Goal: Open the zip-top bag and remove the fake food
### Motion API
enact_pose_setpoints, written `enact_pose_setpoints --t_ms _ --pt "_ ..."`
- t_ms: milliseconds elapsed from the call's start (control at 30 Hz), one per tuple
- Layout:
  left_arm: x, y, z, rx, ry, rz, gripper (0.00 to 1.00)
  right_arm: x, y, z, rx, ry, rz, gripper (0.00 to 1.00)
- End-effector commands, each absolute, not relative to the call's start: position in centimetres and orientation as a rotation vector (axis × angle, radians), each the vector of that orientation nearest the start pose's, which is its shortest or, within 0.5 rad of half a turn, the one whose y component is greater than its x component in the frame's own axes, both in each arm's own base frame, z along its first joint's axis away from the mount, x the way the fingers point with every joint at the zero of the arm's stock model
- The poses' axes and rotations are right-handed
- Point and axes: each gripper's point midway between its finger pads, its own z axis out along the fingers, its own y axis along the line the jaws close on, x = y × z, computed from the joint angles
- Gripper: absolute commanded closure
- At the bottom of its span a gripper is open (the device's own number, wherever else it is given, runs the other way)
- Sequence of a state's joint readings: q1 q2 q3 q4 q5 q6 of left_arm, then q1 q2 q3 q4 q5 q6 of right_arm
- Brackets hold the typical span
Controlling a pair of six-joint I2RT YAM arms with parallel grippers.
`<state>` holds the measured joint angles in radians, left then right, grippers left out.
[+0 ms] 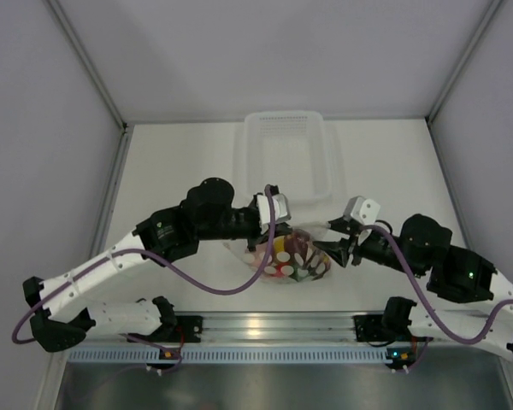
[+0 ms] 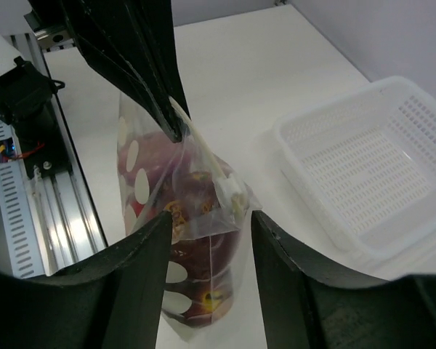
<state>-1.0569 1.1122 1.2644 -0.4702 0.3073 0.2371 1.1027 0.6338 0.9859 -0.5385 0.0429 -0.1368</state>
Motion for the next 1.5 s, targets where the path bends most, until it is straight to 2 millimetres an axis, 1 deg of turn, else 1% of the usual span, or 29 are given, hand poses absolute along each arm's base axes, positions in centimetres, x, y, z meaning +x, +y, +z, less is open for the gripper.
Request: enact_pose_setpoints --t_ms 0,100,133,200,233,300,333,433,467,600,633,667,767,833,900,933,967,1000,1133,1233,1300,1333,1367,1433,1467 --pt "12.2 -32.9 36.9 1.337 1.282 -0.931 1.00 12.7 21.1 34.3 -0.927 1.436 0.686 0.51" --pt "11.0 -32.8 37.5 1.364 1.242 -0.982 1.00 11.6 20.6 35.0 -0.922 1.388 0.745 0.50" --pt "10.5 -32.7 37.8 1.374 1.223 -1.005 1.00 11.2 20.6 35.6 -0.914 1.363 0.770 0.50" --pt "10.0 -32.6 38.4 1.378 1.201 -1.028 1.00 9.7 20.8 36.1 -0.941 1.303 0.852 0.50" --pt "9.8 -32.5 38.9 1.376 1.187 -1.040 1.00 9.4 20.9 36.9 -0.933 1.266 0.877 0.50" --pt "9.1 -32.5 39.3 1.393 1.164 -1.074 1.00 8.6 20.8 37.5 -0.926 1.220 0.920 0.50" --pt "8.8 -32.5 39.6 1.399 1.150 -1.086 1.00 8.3 20.8 38.4 -0.907 1.179 0.947 0.51" --pt "8.3 -32.5 40.3 1.403 1.128 -1.117 1.00 7.4 20.7 39.2 -0.901 1.120 0.998 0.55" --pt "8.2 -32.5 40.5 1.405 1.121 -1.122 1.00 7.1 20.7 39.8 -0.894 1.092 1.015 0.56" --pt "7.6 -32.5 40.5 1.422 1.106 -1.149 1.00 6.2 21.2 40.7 -0.923 1.053 1.066 0.60" --pt "7.5 -32.5 40.6 1.425 1.105 -1.156 1.00 6.1 21.3 41.0 -0.924 1.050 1.068 0.62" --pt "7.4 -32.5 40.6 1.427 1.102 -1.157 1.00 6.2 21.6 40.9 -0.936 1.061 1.068 0.68" --pt "7.5 -32.6 40.5 1.425 1.111 -1.158 1.00 6.2 22.0 41.0 -0.951 1.065 1.078 0.80" --pt "7.6 -32.5 40.6 1.418 1.108 -1.153 1.00 6.2 22.1 40.9 -0.954 1.071 1.079 0.80" --pt "7.7 -32.6 40.6 1.417 1.111 -1.151 1.00 6.3 22.2 40.8 -0.952 1.072 1.077 0.83" --pt "7.6 -32.6 40.6 1.419 1.110 -1.153 1.00 6.3 22.2 40.6 -0.951 1.074 1.076 0.86" --pt "7.7 -32.5 40.5 1.417 1.111 -1.151 1.00 6.3 22.1 40.7 -0.949 1.072 1.075 0.92" --pt "7.6 -32.5 40.5 1.417 1.111 -1.150 1.00 6.4 22.1 40.6 -0.945 1.076 1.070 0.94" --pt "7.8 -32.3 40.6 1.408 1.112 -1.135 1.00 6.8 21.9 40.6 -0.937 1.091 1.049 0.94" --pt "7.9 -32.1 40.9 1.392 1.109 -1.130 1.00 7.0 21.8 40.6 -0.930 1.097 1.038 0.91" --pt "7.8 -32.1 41.0 1.389 1.101 -1.134 1.00 7.0 21.8 40.6 -0.928 1.098 1.036 0.91" --pt "7.8 -32.1 41.1 1.386 1.098 -1.132 1.00 7.0 21.8 40.7 -0.930 1.096 1.038 0.91" --pt "7.8 -32.1 41.1 1.386 1.098 -1.137 1.00 7.0 21.9 40.6 -0.935 1.097 1.038 0.97" --pt "7.8 -32.2 41.1 1.387 1.100 -1.137 1.00 7.0 21.9 40.7 -0.936 1.105 1.035 0.98" --pt "7.9 -32.2 41.0 1.387 1.104 -1.136 1.00 7.1 22.0 40.6 -0.944 1.111 1.031 1.00"
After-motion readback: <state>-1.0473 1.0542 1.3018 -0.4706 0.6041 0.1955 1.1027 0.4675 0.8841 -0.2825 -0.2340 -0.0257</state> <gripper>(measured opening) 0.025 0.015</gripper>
